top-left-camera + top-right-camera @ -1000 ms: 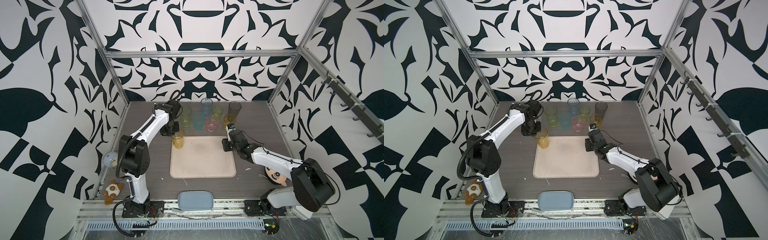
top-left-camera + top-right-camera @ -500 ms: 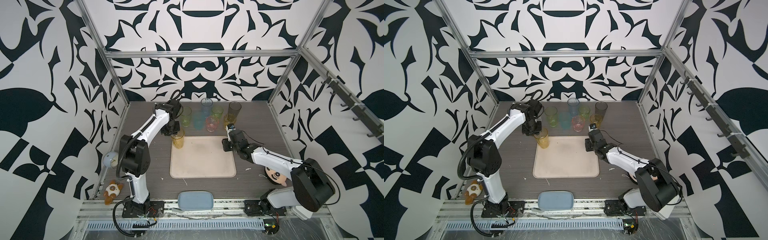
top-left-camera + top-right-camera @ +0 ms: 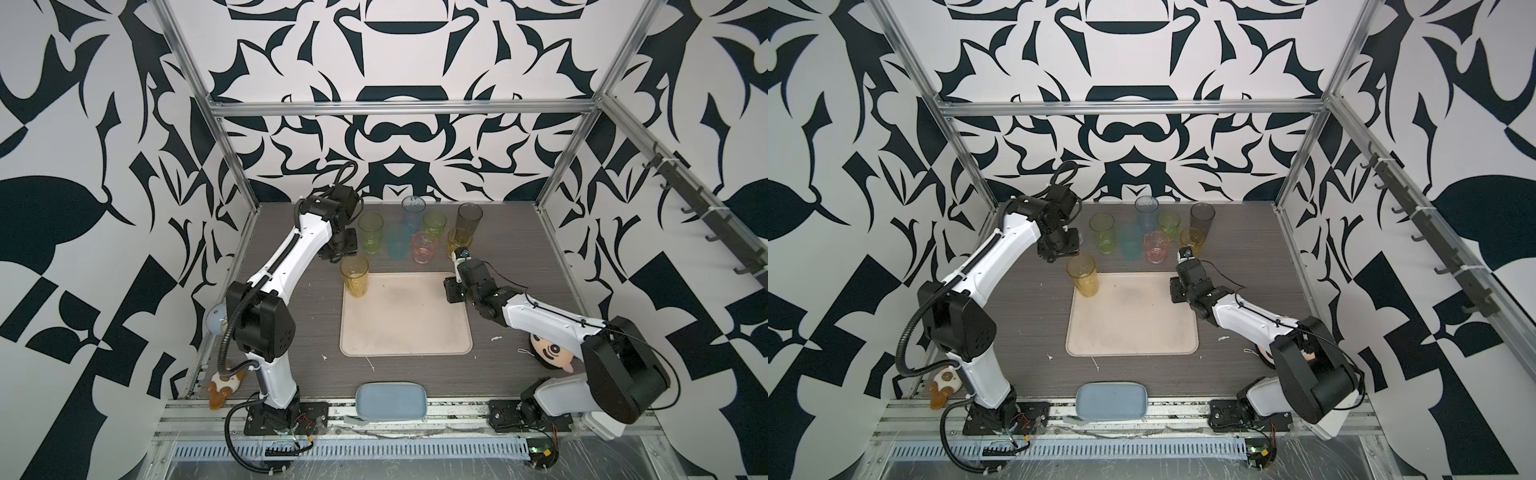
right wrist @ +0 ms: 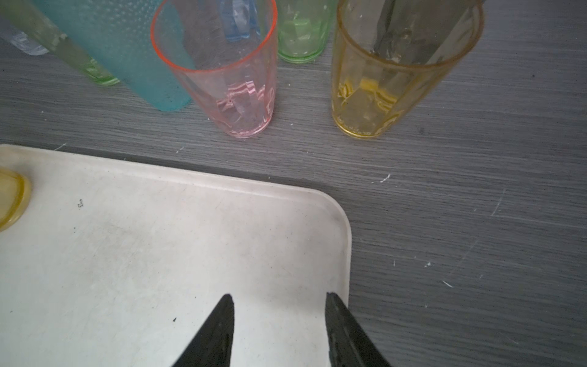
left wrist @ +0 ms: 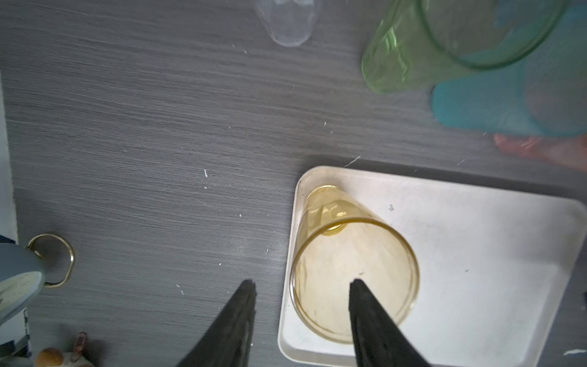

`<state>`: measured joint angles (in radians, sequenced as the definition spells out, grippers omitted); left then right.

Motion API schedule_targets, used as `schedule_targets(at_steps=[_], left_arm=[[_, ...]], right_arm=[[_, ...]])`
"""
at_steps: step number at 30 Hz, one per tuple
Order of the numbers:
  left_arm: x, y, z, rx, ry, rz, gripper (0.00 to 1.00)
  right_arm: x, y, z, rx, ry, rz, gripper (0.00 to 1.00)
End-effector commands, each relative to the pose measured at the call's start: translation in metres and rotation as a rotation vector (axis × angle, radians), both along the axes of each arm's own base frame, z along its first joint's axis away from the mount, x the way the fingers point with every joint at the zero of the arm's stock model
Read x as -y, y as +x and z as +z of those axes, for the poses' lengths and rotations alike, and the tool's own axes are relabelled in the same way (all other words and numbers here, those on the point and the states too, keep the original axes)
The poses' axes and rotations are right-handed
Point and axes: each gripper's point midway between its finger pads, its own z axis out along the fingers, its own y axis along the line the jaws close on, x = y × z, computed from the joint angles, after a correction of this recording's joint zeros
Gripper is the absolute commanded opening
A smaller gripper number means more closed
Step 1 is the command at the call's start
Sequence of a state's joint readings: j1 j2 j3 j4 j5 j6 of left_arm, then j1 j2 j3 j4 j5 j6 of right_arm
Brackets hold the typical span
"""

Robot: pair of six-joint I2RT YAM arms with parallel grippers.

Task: Place the glasses into the tray
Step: Place the glass on the tray, then pick up the glass from the top-left of the table.

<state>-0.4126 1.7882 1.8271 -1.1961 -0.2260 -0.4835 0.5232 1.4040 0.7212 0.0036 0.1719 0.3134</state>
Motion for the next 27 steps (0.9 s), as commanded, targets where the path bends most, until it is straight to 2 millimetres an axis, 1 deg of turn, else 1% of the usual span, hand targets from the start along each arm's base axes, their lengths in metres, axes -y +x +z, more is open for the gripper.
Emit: schedule_targets(at_steps=[1,4,7,9,11,16,20,27], left_arm=[[-0.016,-0.008,0.031,0.061,0.045,0.029,0.58],[-0.024,-0.004,0.044,0.113,0.072,0.047,0.61],[-0.031,0.006,0.059,0.183,0.083,0.067,0.64],[-0.036,0.016,0.066,0.236,0.088,0.075,0.65],[-0.047,0.029,0.073,0.293,0.110,0.103,0.66],[-0.061,0.051,0.086,0.370,0.080,0.149,0.68],[-0.068,0.069,0.086,0.399,0.048,0.174,0.69],[-0.082,0.098,0.074,0.398,-0.072,0.238,0.69]], right_arm=[[-0.003,0.009,0.021,0.051,0.022,-0.009,0.50],[-0.003,0.009,0.022,0.052,0.022,-0.010,0.50],[-0.002,0.008,0.022,0.053,0.022,-0.010,0.50],[-0.002,0.008,0.023,0.057,0.025,-0.010,0.50],[-0.003,0.008,0.024,0.059,0.026,-0.009,0.50],[-0.003,0.008,0.024,0.056,0.025,-0.006,0.49],[-0.002,0.008,0.024,0.060,0.025,-0.008,0.49],[-0.003,0.008,0.024,0.056,0.027,-0.005,0.49]])
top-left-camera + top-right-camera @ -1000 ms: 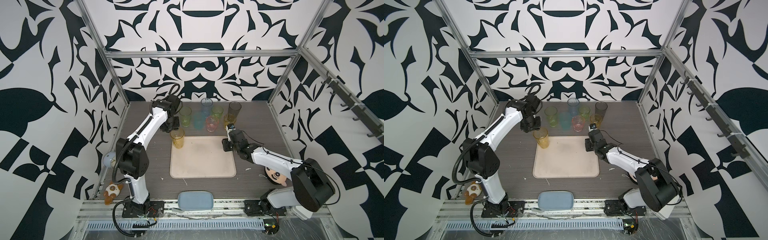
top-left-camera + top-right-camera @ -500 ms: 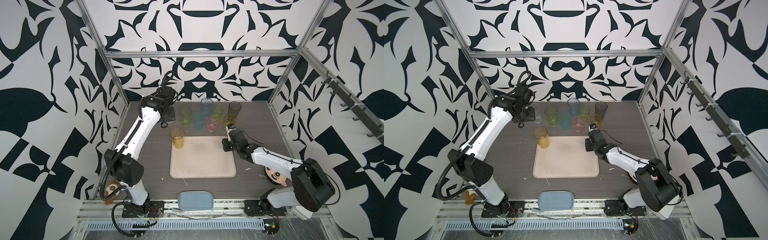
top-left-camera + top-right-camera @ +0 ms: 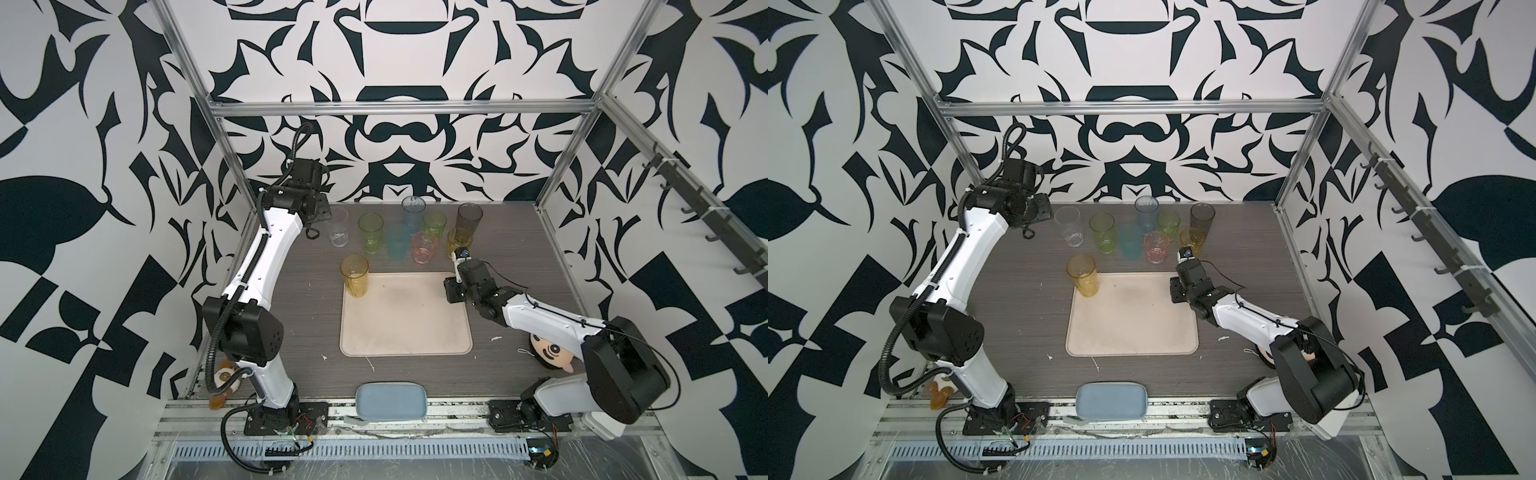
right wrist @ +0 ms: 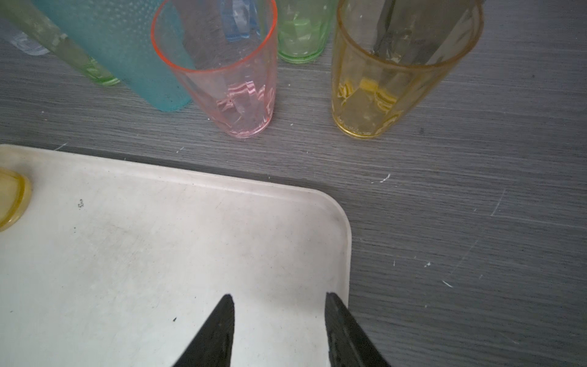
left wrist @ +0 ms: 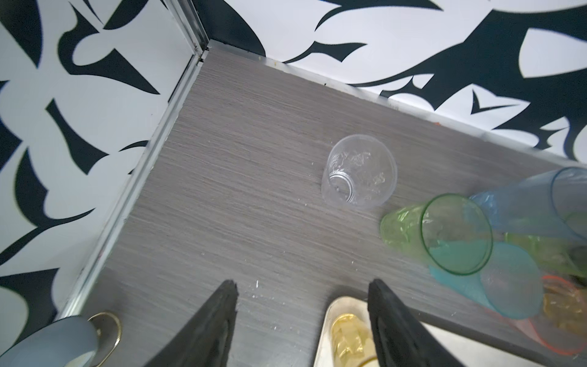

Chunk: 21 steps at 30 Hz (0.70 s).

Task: Place the glasses into the tray
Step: Pick up the glass from the top-left of the table.

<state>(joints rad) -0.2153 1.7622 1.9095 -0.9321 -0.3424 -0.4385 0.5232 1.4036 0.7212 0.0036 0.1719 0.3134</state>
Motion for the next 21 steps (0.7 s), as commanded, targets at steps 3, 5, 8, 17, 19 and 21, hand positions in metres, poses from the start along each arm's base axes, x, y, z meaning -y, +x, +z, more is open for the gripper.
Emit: schedule_targets(at_steps=[3,5,8,17,19,21], left_arm=[[-0.002,0.026,-0.010,0.004,-0.148,0.027,0.69],[-0.002,0.033,-0.018,-0.007,-0.181,0.034,0.69],[0.000,0.042,-0.031,-0.031,-0.228,0.040,0.69],[0.010,0.061,-0.066,-0.107,-0.315,0.044,0.66],[0.011,0.062,-0.072,-0.125,-0.321,0.045,0.66],[0.013,0.063,-0.077,-0.140,-0.334,0.043,0.65]], right_arm=[[-0.003,0.008,0.023,0.054,0.025,-0.006,0.49],[-0.003,0.008,0.022,0.053,0.024,-0.007,0.49],[-0.003,0.008,0.022,0.053,0.021,-0.008,0.49],[-0.003,0.009,0.020,0.047,0.018,-0.008,0.49],[-0.003,0.009,0.019,0.046,0.018,-0.007,0.49],[-0.003,0.009,0.020,0.048,0.018,-0.009,0.49]])
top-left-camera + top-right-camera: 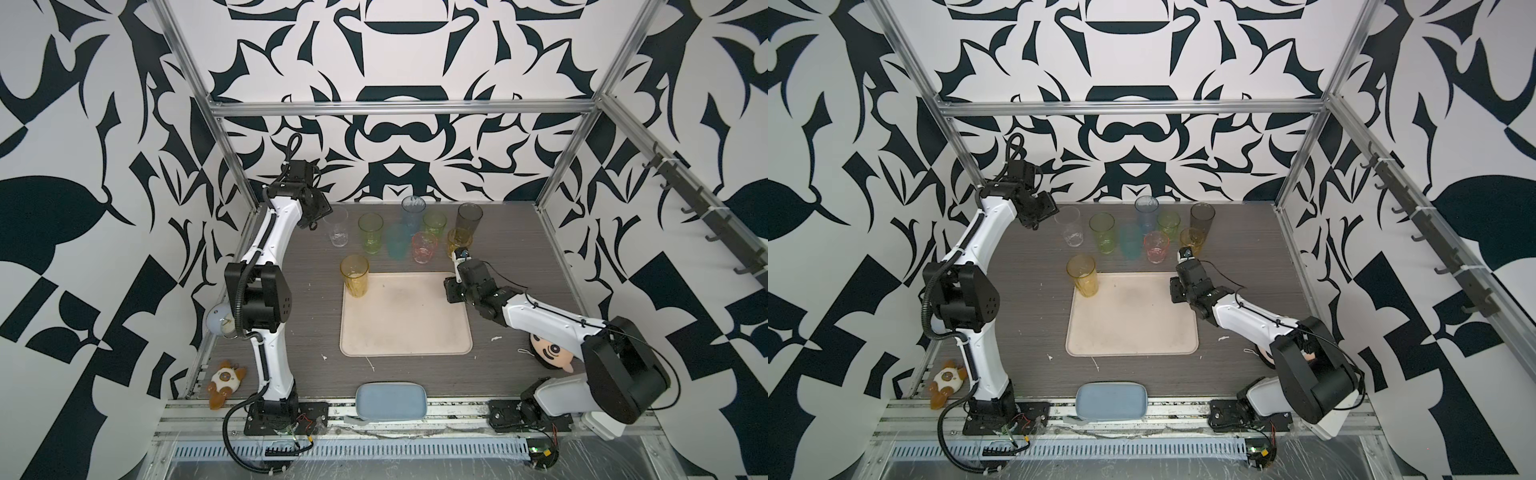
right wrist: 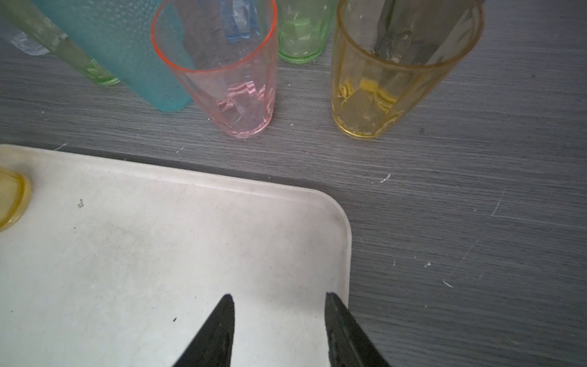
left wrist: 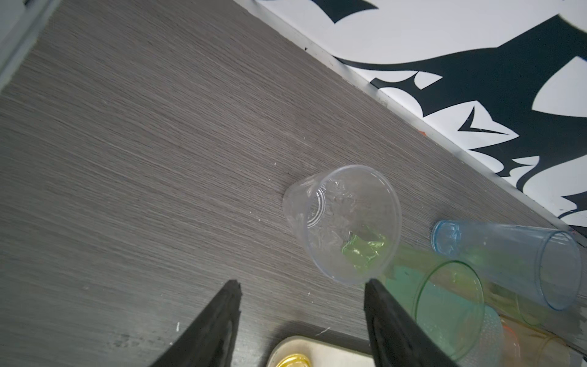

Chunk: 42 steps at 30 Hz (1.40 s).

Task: Place the glasses into the tray
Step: Pick up the glass from the top-left of the table.

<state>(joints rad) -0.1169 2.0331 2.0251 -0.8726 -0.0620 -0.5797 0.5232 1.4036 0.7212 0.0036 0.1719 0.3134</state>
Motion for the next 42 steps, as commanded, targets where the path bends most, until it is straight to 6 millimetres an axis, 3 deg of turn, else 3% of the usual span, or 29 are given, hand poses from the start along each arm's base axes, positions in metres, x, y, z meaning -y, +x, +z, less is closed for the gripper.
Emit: schedule_targets(at_steps=[1,17,42], left_arm=[[0.005,0.002,-0.001,-0.018,-0.050,0.004,0.65],[0.006,0.009,-0.035,-0.083,-0.062,0.015,0.58],[0.000,0.004,-0.060,-0.149,-0.064,0.004,0.33]], right_arm=[[-0.004,0.009,0.020,0.047,0.019,-0.007,0.49],[-0.004,0.010,0.019,0.043,0.019,-0.004,0.49],[-0.006,0.012,0.015,0.029,0.014,-0.003,0.49]])
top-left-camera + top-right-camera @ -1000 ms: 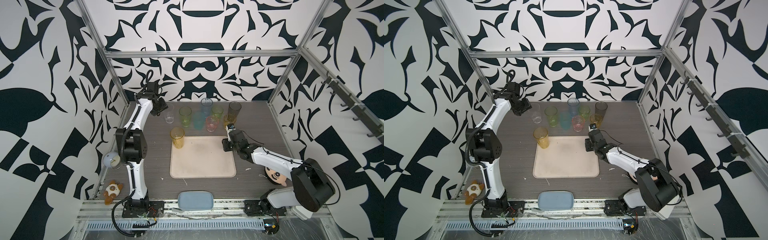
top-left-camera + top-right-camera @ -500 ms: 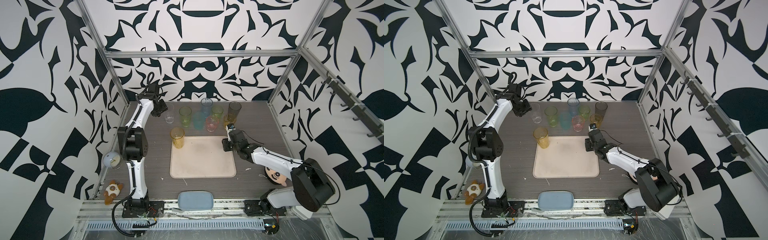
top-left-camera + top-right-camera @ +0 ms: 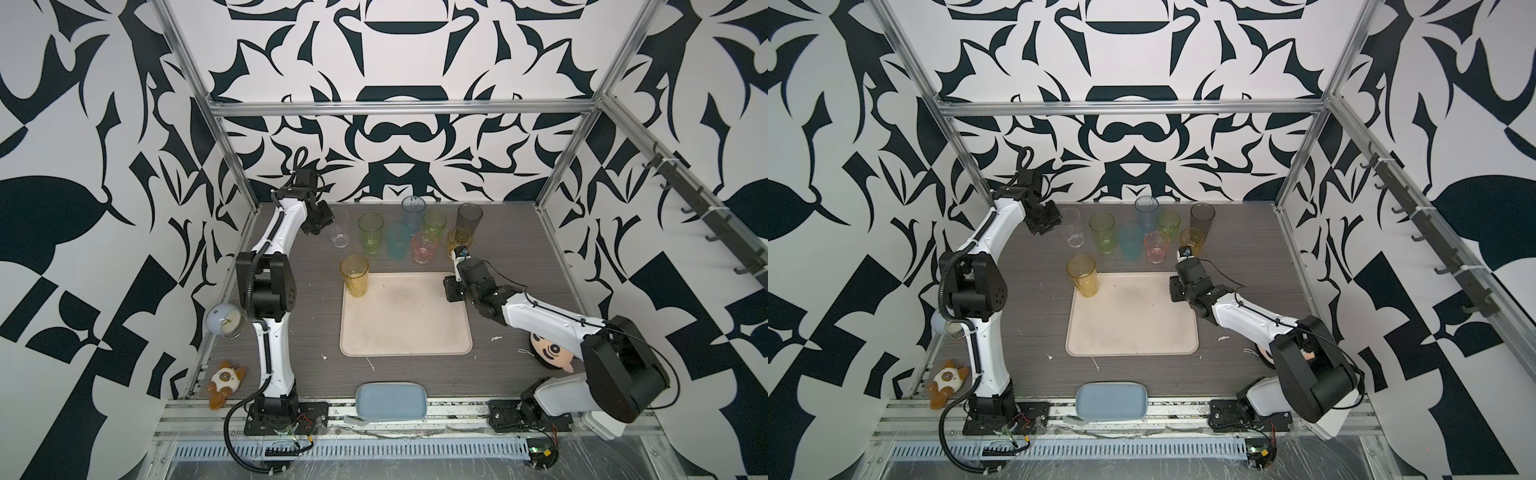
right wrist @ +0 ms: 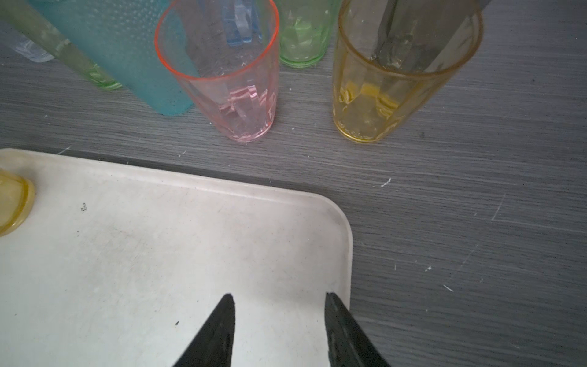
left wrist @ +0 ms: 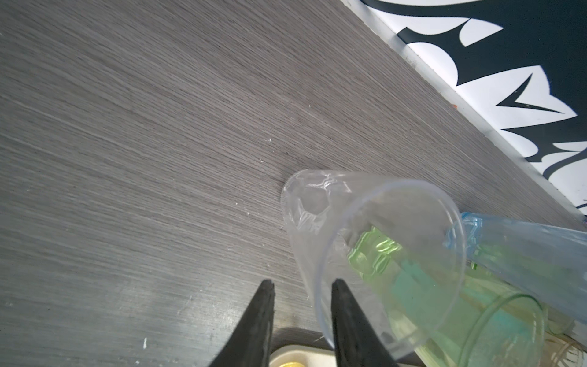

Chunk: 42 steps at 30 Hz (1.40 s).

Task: Place the glasses into the tray
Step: Pick up the glass from the top-left of the table.

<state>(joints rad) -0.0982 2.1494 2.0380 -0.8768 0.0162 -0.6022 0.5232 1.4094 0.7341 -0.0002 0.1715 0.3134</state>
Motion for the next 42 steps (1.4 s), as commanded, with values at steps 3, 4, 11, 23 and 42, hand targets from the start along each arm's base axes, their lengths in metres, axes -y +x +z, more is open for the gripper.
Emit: schedule_targets(at_steps=[3,4,11,23,42], left_arm=[[-0.006,-0.004,-0.008,-0.035,0.002,0.008,0.31],[-0.005,-0.004,-0.009,-0.037,0.001,0.007,0.29],[-0.005,-0.004,-0.015,-0.049,-0.001,0.004,0.24],[-0.005,-0.004,-0.022,-0.063,-0.002,-0.001,0.20],[-0.014,-0.010,-0.017,-0.076,0.043,-0.007,0.13]], right_arm=[[-0.005,0.009,0.012,0.023,0.011,-0.004,0.49],[-0.005,0.009,0.012,0.024,0.012,-0.004,0.49],[-0.005,0.009,0.012,0.024,0.009,-0.004,0.49],[-0.004,0.009,0.013,0.025,0.008,-0.006,0.49],[-0.005,0.010,0.012,0.020,0.005,-0.006,0.49]])
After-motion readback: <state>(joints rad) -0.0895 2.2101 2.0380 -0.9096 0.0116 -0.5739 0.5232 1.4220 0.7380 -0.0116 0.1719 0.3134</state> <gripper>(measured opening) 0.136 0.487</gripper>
